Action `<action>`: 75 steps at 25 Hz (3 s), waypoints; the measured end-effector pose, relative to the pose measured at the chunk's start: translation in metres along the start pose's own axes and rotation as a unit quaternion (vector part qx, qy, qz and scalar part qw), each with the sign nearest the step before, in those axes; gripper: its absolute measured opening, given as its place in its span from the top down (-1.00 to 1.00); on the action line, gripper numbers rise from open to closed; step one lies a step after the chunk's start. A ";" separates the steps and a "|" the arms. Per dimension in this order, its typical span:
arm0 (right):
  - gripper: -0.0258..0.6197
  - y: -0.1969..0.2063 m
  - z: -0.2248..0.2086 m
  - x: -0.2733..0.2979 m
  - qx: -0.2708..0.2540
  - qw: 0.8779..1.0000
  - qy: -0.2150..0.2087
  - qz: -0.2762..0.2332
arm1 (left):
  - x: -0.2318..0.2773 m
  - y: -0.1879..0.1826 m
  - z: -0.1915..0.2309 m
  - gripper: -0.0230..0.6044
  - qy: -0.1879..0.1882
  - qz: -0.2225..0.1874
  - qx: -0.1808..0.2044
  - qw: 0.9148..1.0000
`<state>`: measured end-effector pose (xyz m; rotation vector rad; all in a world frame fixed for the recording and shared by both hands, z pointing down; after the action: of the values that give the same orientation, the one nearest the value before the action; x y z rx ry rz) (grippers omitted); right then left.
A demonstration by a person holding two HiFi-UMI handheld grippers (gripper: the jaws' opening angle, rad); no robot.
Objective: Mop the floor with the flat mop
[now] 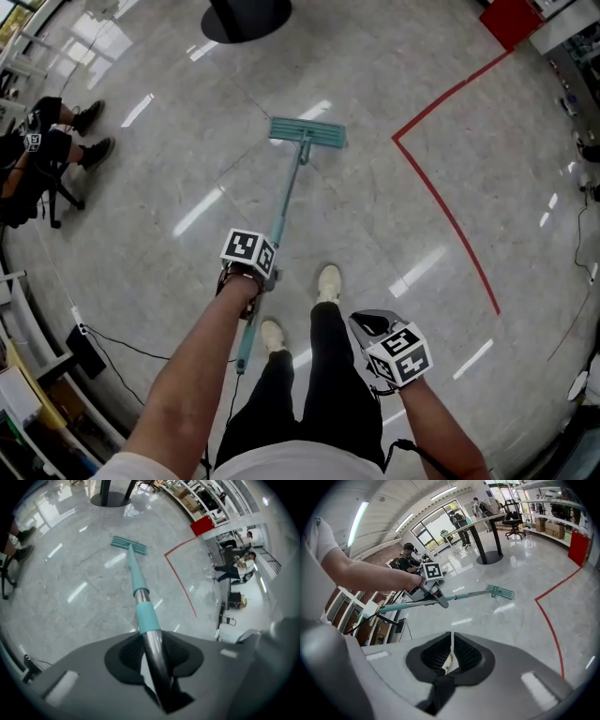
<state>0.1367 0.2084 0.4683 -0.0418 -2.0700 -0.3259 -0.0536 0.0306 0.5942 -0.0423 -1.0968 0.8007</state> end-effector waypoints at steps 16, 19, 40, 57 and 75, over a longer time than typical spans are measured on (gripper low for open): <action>0.85 -0.025 0.061 0.038 -0.075 0.997 -0.026 0.006 | 0.001 0.183 0.049 0.54 0.013 -0.022 -0.049 0.998; 0.85 -0.024 0.074 0.048 -0.084 0.996 -0.033 0.015 | 0.017 0.218 0.050 0.54 0.020 -0.007 -0.049 0.999; 0.85 -0.010 0.048 0.039 -0.082 0.994 -0.028 0.061 | 0.071 0.164 0.050 0.54 0.030 -0.037 -0.031 0.998; 0.85 -0.040 -0.001 0.015 -0.062 0.997 -0.016 0.035 | 0.011 0.033 0.040 0.52 0.013 -0.039 -0.040 0.998; 0.85 -0.039 -0.041 0.003 -0.044 0.998 -0.006 0.037 | -0.053 -0.082 0.044 0.57 0.010 -0.057 -0.066 0.996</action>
<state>0.1635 0.1600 0.4812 -0.1739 -2.0598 -0.3728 -0.0549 -0.0753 0.6080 -0.0982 -1.1215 0.6231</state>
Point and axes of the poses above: the fingertips, and each gripper's own axes: x forward along the fingers, z to its left, y out of its underside, the point moved 7 cm from there along -x, backward along the fingers, and after that the axes turned 12 degrees about z, right-handed, at the moved point
